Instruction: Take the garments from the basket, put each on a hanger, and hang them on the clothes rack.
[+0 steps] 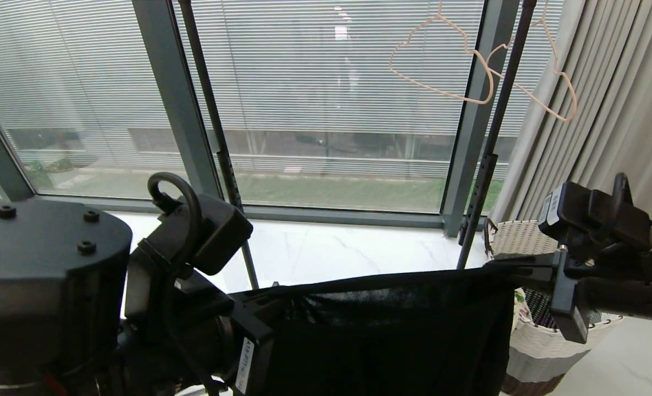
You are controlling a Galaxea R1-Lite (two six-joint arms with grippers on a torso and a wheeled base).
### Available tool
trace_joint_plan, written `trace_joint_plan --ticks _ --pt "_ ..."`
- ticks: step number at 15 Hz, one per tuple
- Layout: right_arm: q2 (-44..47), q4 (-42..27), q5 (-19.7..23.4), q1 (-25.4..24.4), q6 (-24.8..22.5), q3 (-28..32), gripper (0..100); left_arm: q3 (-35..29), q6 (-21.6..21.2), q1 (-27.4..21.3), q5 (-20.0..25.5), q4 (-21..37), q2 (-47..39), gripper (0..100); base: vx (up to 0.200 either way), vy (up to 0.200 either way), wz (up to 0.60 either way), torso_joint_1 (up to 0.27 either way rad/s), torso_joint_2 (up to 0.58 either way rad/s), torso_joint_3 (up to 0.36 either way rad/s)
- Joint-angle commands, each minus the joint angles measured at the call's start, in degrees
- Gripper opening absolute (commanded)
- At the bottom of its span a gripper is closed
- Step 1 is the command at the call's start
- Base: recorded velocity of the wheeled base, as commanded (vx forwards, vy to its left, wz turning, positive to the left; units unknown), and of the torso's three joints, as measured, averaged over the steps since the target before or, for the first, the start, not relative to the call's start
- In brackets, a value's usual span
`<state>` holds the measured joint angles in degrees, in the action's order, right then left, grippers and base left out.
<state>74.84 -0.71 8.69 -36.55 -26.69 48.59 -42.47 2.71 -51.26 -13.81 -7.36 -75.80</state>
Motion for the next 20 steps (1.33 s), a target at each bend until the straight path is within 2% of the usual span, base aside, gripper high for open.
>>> trace_joint_plan --ticks 1,3,4,6,8,9,12,15,18,20 --pt "0.48 -0.08 -0.08 -0.02 -0.03 2.74 0 -3.32 -3.85 3.80 2.47 -0.02 1.01 0 0.000 0.000 0.00 0.000 0.00 0.000" --pt "2.24 -0.26 -0.17 0.16 0.05 7.22 0 -9.65 -8.16 6.61 8.19 1.47 0.39 0 0.000 0.000 0.00 0.000 0.00 0.000" --pt "3.12 -0.44 -0.17 0.34 0.05 9.94 0 -13.25 -10.44 8.02 10.21 4.20 -0.14 0 0.000 0.000 0.00 0.000 0.00 0.000" --pt "4.79 -0.61 -0.17 1.04 0.05 14.60 0 -18.70 -11.32 8.99 13.81 8.95 -0.66 0 0.000 0.000 0.00 0.000 0.00 0.000" --pt "5.32 -1.67 -0.17 1.83 0.05 17.59 0 -21.78 -11.32 8.90 14.69 13.08 -0.49 0 0.000 0.000 0.00 0.000 0.00 0.000" --pt "5.14 -2.19 -0.25 2.09 0.05 18.03 0 -21.69 -11.32 8.99 14.69 13.34 -0.49 0 0.000 0.000 0.00 0.000 0.00 0.000" --pt "2.15 -4.65 0.10 4.12 0.05 16.45 0 -21.51 -11.41 10.48 16.27 13.08 -0.40 0 0.000 0.000 0.00 0.000 0.00 0.000" --pt "-4.09 -7.82 2.82 3.85 -0.12 11.17 0 -21.60 -17.12 10.92 21.55 12.02 -1.37 0 0.000 0.000 0.00 0.000 0.00 0.000" --pt "-10.06 -11.42 4.49 -0.89 -0.21 6.08 0 -22.39 -18.70 10.92 22.95 5.61 -5.67 0 0.000 0.000 0.00 0.000 0.00 0.000" --pt "-10.50 -11.42 4.40 -1.86 -0.30 4.58 0 -23.71 -18.70 10.92 22.95 5.25 -7.17 0 0.000 0.000 0.00 0.000 0.00 0.000"
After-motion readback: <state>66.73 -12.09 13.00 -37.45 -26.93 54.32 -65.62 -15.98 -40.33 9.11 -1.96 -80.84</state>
